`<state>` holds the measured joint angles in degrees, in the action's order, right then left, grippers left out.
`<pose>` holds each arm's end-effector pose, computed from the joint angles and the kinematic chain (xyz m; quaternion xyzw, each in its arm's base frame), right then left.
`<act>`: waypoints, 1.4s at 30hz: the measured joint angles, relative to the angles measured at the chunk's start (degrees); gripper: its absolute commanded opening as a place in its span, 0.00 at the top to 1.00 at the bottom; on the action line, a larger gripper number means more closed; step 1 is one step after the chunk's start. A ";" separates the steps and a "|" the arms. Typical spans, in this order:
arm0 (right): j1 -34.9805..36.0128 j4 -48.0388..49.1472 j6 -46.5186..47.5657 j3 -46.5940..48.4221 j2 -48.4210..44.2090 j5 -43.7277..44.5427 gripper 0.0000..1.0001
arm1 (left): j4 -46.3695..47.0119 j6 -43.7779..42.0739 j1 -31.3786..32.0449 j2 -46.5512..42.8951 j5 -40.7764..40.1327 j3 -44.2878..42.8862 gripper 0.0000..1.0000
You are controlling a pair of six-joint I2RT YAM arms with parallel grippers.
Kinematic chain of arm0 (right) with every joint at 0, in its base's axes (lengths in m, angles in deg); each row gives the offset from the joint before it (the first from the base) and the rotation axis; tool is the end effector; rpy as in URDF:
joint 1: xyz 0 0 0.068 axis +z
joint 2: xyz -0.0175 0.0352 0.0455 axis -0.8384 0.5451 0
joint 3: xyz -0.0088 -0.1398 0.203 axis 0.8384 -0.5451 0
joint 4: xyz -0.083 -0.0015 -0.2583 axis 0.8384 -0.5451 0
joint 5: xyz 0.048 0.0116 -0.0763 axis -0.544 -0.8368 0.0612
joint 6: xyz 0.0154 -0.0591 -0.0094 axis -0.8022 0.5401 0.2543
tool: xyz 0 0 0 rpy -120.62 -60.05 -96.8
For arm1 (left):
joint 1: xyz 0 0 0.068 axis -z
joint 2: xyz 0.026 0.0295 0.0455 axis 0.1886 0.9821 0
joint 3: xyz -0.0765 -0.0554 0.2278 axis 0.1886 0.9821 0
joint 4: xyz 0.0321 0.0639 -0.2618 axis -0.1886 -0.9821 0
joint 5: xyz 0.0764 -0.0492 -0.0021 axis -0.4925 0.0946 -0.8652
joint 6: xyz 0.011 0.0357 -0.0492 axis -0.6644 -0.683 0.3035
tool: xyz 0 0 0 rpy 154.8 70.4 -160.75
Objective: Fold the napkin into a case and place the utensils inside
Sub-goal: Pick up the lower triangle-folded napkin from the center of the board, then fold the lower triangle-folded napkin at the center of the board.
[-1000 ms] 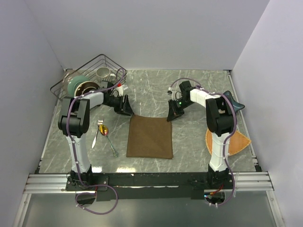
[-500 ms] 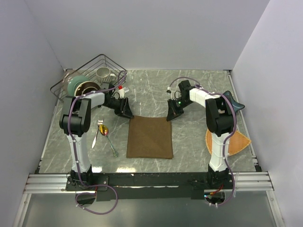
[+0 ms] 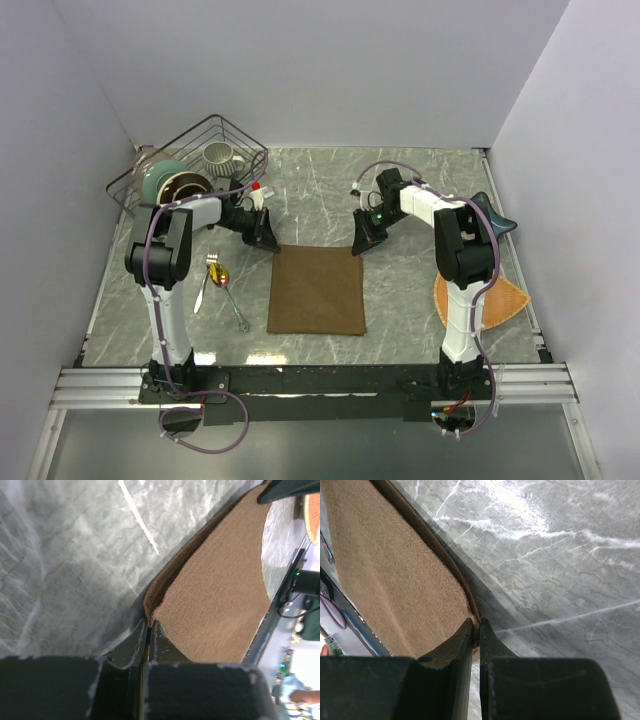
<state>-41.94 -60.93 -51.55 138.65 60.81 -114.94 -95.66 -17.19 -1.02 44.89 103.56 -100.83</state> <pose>0.3843 0.1339 0.1123 -0.2289 0.9066 0.3430 0.0902 0.3863 -0.1038 0.0929 0.1592 0.8782 -0.4333 0.1254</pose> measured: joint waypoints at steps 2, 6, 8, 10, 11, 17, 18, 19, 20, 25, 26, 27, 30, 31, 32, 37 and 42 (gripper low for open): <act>0.02 -0.15 0.44 0.11 -0.11 -0.02 1.00 | 0.90 -1.14 0.13 -1.29 -0.02 1.03 0.99; 0.22 -0.61 1.75 0.11 -0.94 0.00 1.00 | 2.75 -4.68 0.66 -5.25 -0.09 3.34 0.99; 0.44 -0.72 2.38 0.11 -1.70 -0.02 1.00 | 4.07 -7.34 1.16 -8.22 -0.15 5.44 0.99; 0.72 -0.79 3.19 0.11 -2.45 -0.02 1.00 | 4.98 -9.73 1.62 -10.84 -0.22 7.30 0.99; 0.92 -0.83 3.61 0.11 -2.80 -0.02 1.00 | 5.40 -10.93 1.92 -12.11 -0.26 8.20 0.99; 2.80 -0.74 6.64 -0.98 -5.84 0.31 1.00 | 7.65 -18.53 3.61 -17.31 -1.49 13.27 0.99; 3.17 -0.72 7.28 -1.44 -6.54 0.61 1.00 | 7.72 -19.54 3.80 -17.68 -1.64 13.81 0.99; 3.58 -0.52 7.96 -2.12 -7.21 1.03 1.00 | 7.65 -20.48 3.91 -17.88 -1.73 14.12 0.99; 3.96 -0.48 8.70 -2.75 -7.80 1.36 1.00 | 7.63 -21.40 4.04 -17.99 -1.88 14.32 0.99; 5.53 -0.37 12.11 -5.97 -9.66 3.74 1.00 | 6.16 -28.17 4.52 -19.10 -3.28 14.95 0.99; 5.79 -0.24 12.68 -6.47 -9.84 4.33 1.00 | 5.27 -29.97 4.74 -19.58 -3.56 15.04 0.99; 5.99 -0.11 13.27 -6.99 -10.08 4.79 1.00 | 4.63 -31.67 4.96 -20.00 -3.76 15.19 0.99; 6.38 0.28 14.78 -8.50 -10.80 6.27 1.00 | 2.82 -37.07 6.16 -21.70 -4.66 16.20 0.99; 6.56 0.39 15.21 -8.94 -11.06 6.73 1.00 | 2.38 -38.77 6.69 -22.38 -5.03 16.79 0.99; 6.73 0.72 15.69 -9.49 -11.39 7.32 1.00 | 2.14 -40.46 7.41 -23.30 -5.64 17.68 0.99; 7.96 2.49 17.66 -11.85 -13.42 9.73 1.00 | 2.27 -46.29 10.19 -27.43 -7.82 22.36 0.99; 9.68 3.89 18.64 -13.05 -15.10 11.82 1.00 | 3.87 -48.26 11.21 -30.08 -10.34 25.81 0.99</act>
<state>-32.26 -57.04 -32.91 125.60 45.71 -103.12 -91.79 -65.45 10.19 14.82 93.22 -75.02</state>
